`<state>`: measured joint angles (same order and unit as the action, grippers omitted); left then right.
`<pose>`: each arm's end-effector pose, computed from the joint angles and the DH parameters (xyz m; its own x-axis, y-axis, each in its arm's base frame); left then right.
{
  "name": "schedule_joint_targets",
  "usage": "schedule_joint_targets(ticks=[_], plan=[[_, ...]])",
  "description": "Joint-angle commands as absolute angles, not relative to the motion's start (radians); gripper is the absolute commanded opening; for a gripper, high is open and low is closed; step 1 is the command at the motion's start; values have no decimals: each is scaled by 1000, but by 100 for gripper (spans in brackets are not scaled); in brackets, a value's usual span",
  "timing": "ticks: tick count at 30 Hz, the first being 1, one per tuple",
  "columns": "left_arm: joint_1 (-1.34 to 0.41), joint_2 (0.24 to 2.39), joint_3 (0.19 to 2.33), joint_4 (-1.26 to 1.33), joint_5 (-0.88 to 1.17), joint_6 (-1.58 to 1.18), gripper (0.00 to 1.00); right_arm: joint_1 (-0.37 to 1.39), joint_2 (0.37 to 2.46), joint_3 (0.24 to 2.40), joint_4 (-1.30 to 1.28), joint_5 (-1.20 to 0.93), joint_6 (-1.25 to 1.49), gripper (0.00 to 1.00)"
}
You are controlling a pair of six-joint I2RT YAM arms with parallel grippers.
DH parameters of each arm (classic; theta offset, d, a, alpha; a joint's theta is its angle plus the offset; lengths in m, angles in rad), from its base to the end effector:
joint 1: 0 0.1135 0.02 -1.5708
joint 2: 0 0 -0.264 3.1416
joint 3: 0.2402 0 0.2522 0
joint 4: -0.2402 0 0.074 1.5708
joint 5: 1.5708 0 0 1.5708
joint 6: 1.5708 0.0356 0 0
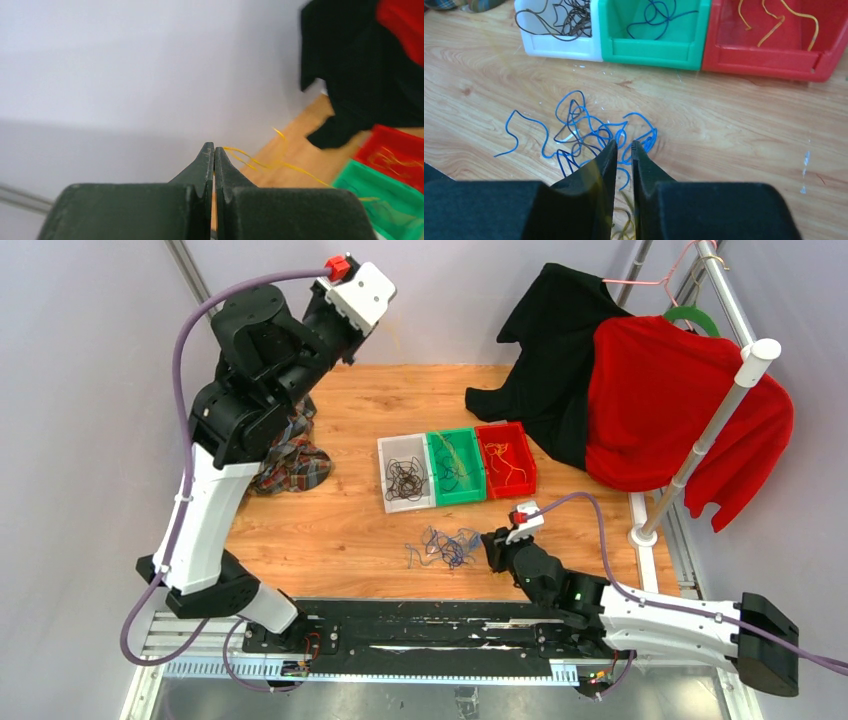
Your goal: Untangle the cables
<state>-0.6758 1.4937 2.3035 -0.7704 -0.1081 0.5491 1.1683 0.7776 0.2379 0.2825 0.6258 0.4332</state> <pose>0.1853 -0.1437 0.5998 0.3069 0.4190 -0.8545 0.4427 0.7320 0.5179 0.0867 0.1504 0.1981 -0.3103 0.1396 -0.9403 -0.4336 0.8595 0.2707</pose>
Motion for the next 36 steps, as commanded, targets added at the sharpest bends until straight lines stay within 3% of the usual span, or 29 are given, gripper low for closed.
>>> schedule_joint_targets(ticks=[1,7,10,24,29,36], plan=[[-633,1517,2331,-395,-307,752,0,1164,693,175,157,695,534,18],[-565,1609,2456,-242,-325,964,0,1164,688,189,75,768,604,19],[-544,1607,2478,-302,-285,908,1,1164,705,207,48,772,621,17],[-599,1514,2067,-624,293,391,0,1111,604,439,35,987,357,8],[-693,1613,2015,-627,344,350,0,1027,594,476,34,997,297,6],[-741,1881,2177,-627,358,347,0,959,562,484,27,994,275,6]])
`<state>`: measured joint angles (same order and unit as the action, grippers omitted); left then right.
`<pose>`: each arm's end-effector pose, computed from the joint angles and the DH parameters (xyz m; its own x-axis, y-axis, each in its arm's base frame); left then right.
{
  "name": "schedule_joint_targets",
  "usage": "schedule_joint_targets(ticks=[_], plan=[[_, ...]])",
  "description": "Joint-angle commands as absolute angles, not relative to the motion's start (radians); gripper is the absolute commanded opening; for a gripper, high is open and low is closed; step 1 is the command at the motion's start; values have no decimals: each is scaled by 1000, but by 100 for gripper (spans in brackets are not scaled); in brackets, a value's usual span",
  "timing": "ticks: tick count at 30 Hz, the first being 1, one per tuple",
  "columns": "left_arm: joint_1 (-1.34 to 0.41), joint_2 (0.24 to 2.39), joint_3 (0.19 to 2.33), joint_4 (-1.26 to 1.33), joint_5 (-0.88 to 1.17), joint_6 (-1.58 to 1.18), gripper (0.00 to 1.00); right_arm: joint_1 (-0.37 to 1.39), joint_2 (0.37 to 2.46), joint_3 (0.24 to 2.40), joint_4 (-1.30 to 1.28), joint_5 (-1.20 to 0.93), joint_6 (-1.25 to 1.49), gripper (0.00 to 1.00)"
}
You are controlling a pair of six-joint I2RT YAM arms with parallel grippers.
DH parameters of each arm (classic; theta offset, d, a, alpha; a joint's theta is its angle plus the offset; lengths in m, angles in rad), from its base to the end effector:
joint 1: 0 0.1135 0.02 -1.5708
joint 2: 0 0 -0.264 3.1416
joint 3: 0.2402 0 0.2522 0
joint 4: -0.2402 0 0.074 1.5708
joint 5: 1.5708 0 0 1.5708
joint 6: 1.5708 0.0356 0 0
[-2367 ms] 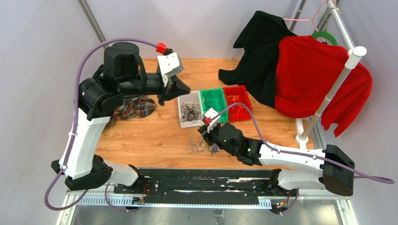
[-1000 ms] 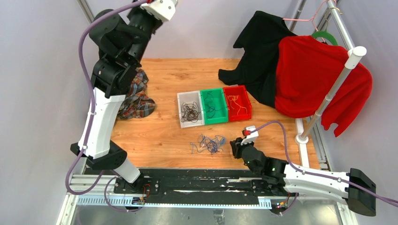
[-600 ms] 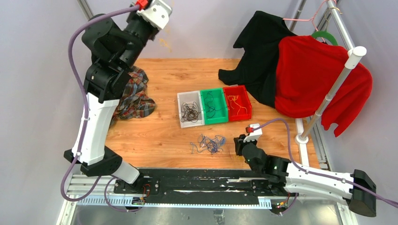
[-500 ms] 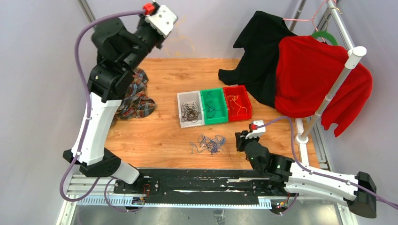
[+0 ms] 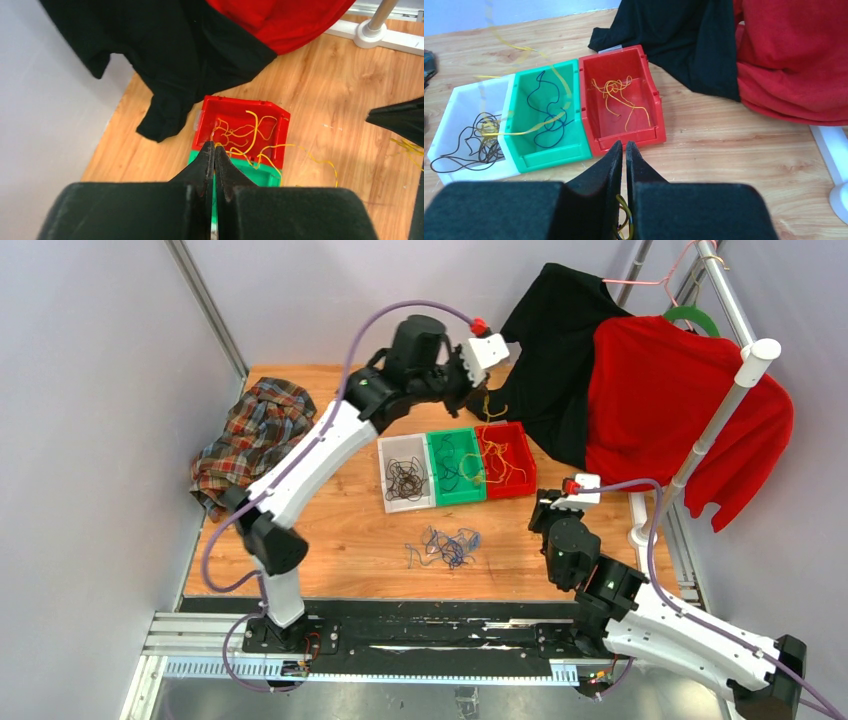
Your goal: Untangle the cables
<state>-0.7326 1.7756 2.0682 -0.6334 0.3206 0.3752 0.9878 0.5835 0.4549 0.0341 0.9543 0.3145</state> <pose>0.2843 -0.2709 0.4641 0.0823 0.3938 -0.9155 0.8871 0.3897 0.2474 0.1038 0.1046 0.2781 -0.0604 0.2333 -0.9705 -0.0177 0.9719 0.2348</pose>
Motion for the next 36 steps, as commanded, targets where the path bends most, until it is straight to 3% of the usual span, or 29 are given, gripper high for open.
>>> schedule_joint_targets(ticks=[1,9,20,27,30,33,36], plan=[[-741,1922,2208,-627,357,346,0,956,560,486,25,995,273,6],[-750,2168,2390,-625,377,343,1,902,545,495,16,977,271,6],[-758,2235,2208,-443,403,309,0,708,622,529,18,791,301,5],[-794,2288,2166,-525,308,429,0,621,704,567,51,702,319,4],[-796,2322,2177,-530,239,450,15,592,739,592,63,672,312,3],[-795,2322,2210,-534,183,456,47,564,771,614,77,646,310,3],[-789,2276,2224,-576,188,486,64,533,817,637,98,612,309,3]])
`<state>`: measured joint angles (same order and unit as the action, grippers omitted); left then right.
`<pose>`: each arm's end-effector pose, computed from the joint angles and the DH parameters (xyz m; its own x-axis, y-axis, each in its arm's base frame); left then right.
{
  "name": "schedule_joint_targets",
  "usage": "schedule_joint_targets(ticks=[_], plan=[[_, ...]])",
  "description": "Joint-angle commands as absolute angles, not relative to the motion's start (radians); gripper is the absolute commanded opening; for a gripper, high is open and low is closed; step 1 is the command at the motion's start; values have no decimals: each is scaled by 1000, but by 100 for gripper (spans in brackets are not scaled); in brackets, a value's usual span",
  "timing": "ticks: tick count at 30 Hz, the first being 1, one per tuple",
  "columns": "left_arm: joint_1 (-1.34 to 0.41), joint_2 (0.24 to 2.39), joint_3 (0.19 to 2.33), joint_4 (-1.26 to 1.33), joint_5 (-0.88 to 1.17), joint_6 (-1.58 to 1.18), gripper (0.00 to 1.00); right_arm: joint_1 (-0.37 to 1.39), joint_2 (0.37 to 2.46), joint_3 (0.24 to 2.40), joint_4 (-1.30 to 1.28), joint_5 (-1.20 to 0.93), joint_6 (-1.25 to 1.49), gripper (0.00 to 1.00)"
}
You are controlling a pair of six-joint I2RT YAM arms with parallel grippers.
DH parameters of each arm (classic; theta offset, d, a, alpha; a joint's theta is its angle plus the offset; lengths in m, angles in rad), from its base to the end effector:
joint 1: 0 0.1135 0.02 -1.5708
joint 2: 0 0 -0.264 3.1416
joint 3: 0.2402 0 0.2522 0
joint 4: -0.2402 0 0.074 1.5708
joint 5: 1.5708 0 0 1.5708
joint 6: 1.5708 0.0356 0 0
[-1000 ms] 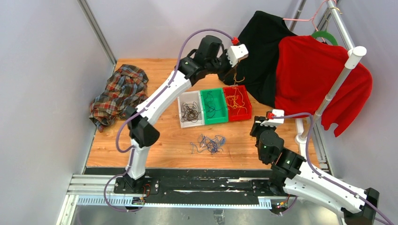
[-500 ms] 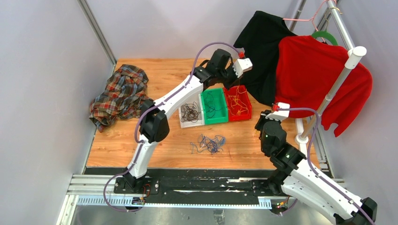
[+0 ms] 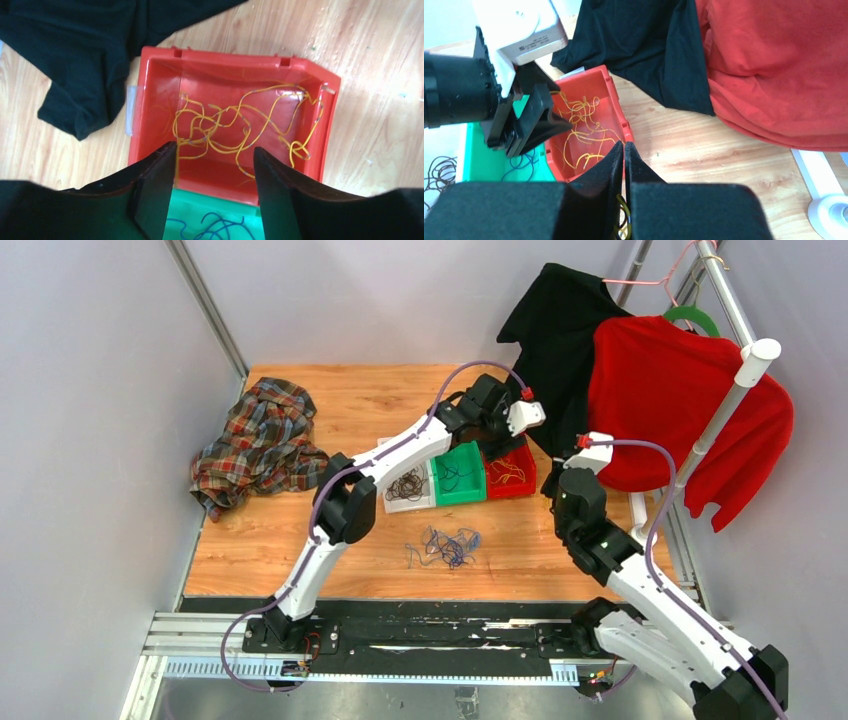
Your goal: Untangle the cables
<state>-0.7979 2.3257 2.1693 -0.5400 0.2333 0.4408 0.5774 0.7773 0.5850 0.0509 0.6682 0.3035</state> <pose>0.3680 -0.3891 0.2572 -0.0551 0.6510 -0.7571 0.9330 0.3036 0.1932 0.1668 0.0823 0.2964 -0.0871 0.2232 -0.9709 0.1169 0.9701 0.2126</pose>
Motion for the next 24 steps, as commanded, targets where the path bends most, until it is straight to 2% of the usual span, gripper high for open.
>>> schedule_joint_targets(ticks=[1,3,4,10,17,24], plan=[[-786,2257,2226,-599,191,491,71,518,835,642,107,606,309,3],[-776,2217,2238,-667,199,495,94,496,880,653,140,589,310,2],[-769,2196,2243,-702,201,494,99,484,900,656,162,576,310,2],[-658,2016,2179,-828,260,388,98,425,1085,726,272,499,300,3],[-557,1826,2082,-928,266,325,98,400,1407,906,358,406,254,1],[-516,1705,1932,-1012,298,321,98,400,1662,1102,314,354,183,2]])
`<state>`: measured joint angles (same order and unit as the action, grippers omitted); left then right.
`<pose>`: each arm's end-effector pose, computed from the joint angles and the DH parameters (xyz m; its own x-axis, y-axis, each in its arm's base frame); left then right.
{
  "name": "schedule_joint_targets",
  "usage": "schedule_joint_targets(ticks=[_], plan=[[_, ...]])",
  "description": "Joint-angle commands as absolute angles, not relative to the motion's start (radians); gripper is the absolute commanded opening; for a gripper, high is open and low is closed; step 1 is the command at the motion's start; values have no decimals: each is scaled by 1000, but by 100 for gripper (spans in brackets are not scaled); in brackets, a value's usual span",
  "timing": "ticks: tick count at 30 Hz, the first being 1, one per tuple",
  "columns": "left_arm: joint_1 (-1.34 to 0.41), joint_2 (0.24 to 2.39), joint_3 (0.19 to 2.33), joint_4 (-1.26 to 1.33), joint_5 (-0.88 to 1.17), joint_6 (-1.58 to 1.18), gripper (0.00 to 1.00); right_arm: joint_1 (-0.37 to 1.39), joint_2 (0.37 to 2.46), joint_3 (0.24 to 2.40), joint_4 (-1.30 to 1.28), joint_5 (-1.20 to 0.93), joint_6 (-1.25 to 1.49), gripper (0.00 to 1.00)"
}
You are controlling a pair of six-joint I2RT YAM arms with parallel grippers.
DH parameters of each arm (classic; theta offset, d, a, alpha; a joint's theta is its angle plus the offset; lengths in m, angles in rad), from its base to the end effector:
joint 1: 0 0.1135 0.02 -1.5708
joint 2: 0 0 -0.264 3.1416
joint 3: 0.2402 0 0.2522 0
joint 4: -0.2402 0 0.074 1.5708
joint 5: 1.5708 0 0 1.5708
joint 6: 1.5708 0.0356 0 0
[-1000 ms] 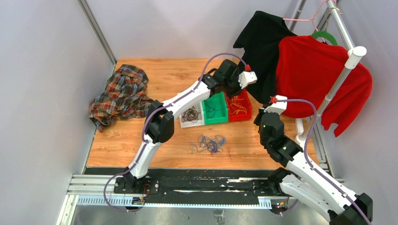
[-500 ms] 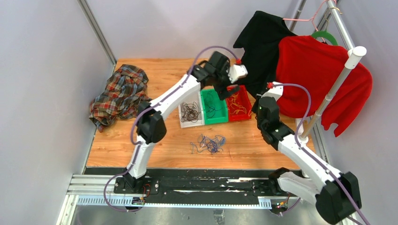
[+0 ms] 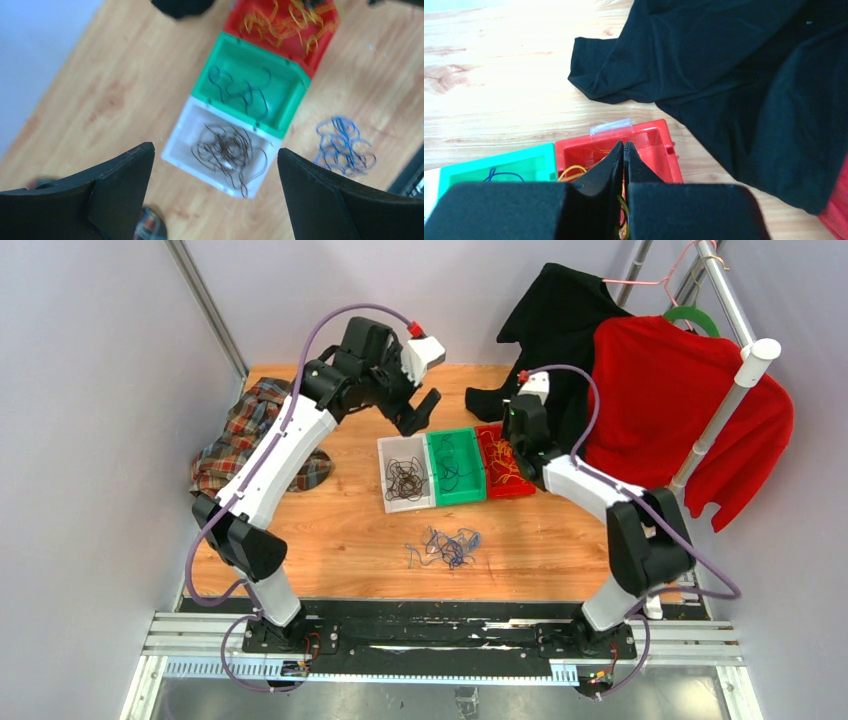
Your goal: Untangle the cables
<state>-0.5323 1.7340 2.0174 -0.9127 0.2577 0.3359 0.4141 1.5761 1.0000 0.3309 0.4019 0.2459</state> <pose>0.3133 -0.1951 0.4363 -0.2585 0.5222 -0.8127 0.7981 0.5894 0.1249 0.3380 0.1333 0.2684 -0.2211 0.1475 -0.9640 0.0319 0.9891 0.1441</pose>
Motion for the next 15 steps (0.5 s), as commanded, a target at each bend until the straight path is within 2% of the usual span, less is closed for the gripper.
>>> schedule_joint_targets(ticks=[1,3,4,6,7,8,15], plan=[[-513,1688,1908,-1013,299,323,98,399,1689,1138,273,343,174,4],[-507,1660,1875,-1012,304,325,98,400,1732,1220,176,334,159,9],[-502,1648,1859,-1013,310,323,98,400,1742,1252,136,334,158,16],[-493,1629,1835,-1012,324,322,98,401,1748,1292,60,320,154,42],[-491,1618,1821,-1012,330,324,98,400,1746,1311,22,302,150,61],[-490,1613,1810,-1012,333,328,98,400,1742,1326,-14,279,142,67],[-488,1592,1780,-1012,345,336,98,399,1640,1312,-148,234,174,71]])
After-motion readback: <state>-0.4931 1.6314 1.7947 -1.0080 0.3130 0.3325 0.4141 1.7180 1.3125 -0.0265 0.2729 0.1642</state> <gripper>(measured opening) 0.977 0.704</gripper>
